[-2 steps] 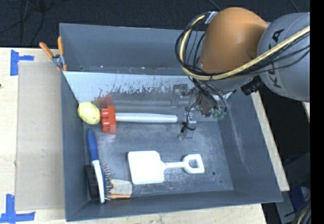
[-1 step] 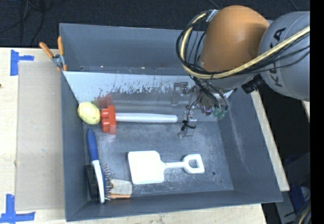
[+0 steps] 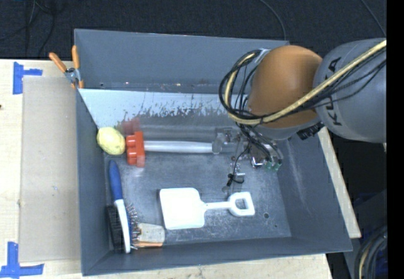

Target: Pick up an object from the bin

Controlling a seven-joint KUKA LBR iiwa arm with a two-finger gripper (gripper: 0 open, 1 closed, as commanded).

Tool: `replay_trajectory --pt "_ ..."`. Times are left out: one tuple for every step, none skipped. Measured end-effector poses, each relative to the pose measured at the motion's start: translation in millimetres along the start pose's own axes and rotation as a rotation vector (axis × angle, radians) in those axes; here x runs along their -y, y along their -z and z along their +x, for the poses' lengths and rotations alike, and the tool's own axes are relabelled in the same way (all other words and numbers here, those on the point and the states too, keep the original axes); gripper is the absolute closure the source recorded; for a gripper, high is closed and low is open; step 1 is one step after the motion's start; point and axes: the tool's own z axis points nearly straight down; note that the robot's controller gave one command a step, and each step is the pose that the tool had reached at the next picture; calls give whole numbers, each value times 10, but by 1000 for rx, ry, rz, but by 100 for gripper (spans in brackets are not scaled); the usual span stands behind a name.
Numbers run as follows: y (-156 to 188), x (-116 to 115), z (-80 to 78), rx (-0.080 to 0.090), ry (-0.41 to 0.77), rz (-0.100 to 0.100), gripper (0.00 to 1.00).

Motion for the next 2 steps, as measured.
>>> replay_trajectory --pt "-199 510 550 -7 -80 0 0" --pt "-518 557 504 -1 117 -1 0"
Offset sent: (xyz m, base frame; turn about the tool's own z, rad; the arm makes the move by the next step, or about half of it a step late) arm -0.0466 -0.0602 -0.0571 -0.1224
